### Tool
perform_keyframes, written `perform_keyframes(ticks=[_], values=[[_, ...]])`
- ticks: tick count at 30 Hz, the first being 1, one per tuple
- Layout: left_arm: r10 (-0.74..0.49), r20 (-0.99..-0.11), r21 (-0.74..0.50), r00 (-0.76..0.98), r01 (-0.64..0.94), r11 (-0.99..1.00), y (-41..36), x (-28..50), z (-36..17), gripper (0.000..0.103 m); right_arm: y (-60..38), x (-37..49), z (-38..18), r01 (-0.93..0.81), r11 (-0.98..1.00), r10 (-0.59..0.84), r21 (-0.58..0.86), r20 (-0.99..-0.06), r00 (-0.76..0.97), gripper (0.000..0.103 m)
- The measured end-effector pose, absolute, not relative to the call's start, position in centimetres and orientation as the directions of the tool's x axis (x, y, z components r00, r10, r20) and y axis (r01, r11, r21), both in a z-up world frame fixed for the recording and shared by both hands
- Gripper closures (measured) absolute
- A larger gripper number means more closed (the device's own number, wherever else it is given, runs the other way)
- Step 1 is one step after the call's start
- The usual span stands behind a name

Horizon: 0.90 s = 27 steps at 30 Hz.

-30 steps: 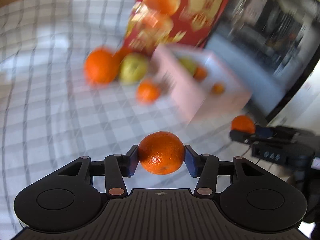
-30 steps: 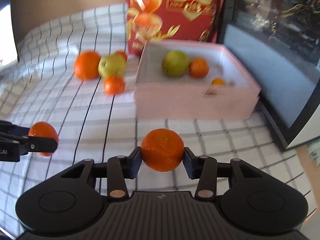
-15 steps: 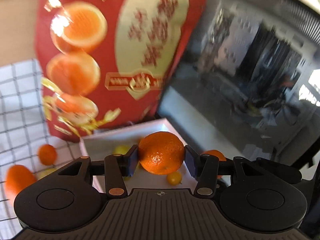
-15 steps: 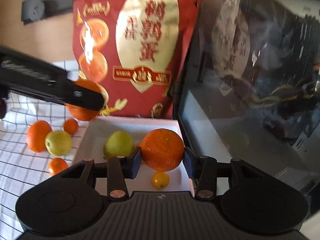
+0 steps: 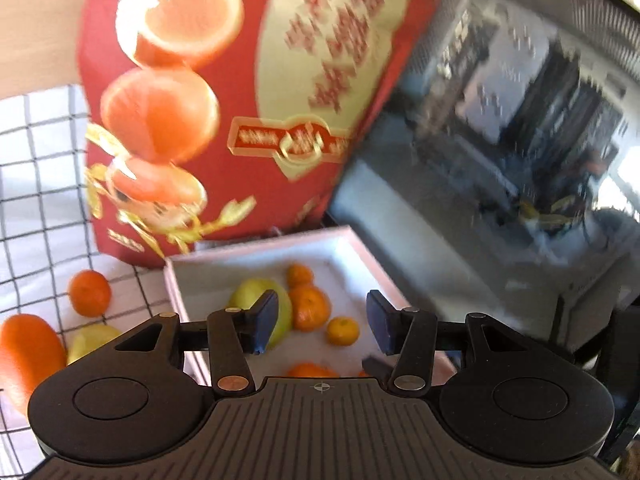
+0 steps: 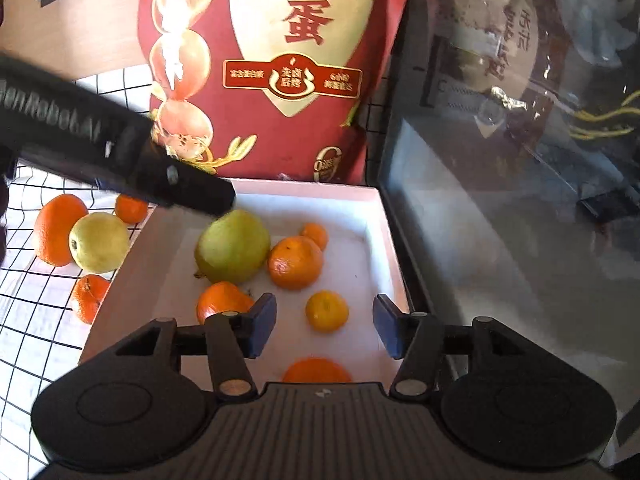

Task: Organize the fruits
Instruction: 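Lower the tangerines into the box and open both grippers, then grasp another tangerine from the tablecloth with the right gripper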

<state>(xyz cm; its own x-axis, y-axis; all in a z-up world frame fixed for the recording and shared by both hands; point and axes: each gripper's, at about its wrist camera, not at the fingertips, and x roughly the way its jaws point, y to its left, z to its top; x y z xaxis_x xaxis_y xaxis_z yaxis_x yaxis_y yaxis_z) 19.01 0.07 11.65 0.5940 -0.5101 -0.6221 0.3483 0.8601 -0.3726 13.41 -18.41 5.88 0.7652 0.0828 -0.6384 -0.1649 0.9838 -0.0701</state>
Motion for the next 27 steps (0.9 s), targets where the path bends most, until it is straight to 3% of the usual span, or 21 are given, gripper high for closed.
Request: perform_keyframes(ticks=[6, 10, 15, 19, 23, 27], values=[[-0.386, -0.579, -0.388, 0.718, 0.174, 0.905, 7.4, 14.5, 11.2, 0.05, -17.2, 11.6, 6.7, -0.185, 0.98, 0.103, -0.072, -0.613, 0.784, 0.049], [-0.359, -0.616, -0.446, 0.701, 0.065, 0.893, 13.2, 9.8, 8.2, 0.05, -14.5, 10.5, 7.6, -0.243, 0.966, 0.145, -0.087, -0.598, 0.788, 0.049], [-0.245, -0.692, -0.354, 0.679, -0.024, 0.935, 17.3, 4.3, 5.9, 0.05, -7.4, 9.5, 7.8, -0.387, 0.906, 0.231, -0.17, -0.568, 0.79, 0.049], [-0.182, -0.716, -0.332, 0.673, -0.099, 0.938, 20.7, 0.7, 5.0, 0.05, -1.5, 10.1, 6.1, -0.481, 0.856, 0.275, -0.189, -0.621, 0.734, 0.049], [-0.136, -0.724, -0.315, 0.676, -0.148, 0.938, 23.3, -2.5, 4.7, 0.05, 2.3, 11.6, 4.3, -0.468, 0.844, 0.201, -0.261, -0.654, 0.729, 0.051], [-0.131, -0.725, -0.361, 0.676, -0.212, 0.908, 26.0, -4.4, 4.0, 0.05, 2.7, 14.6, 7.1, -0.467, 0.877, 0.273, -0.111, -0.685, 0.675, 0.051]])
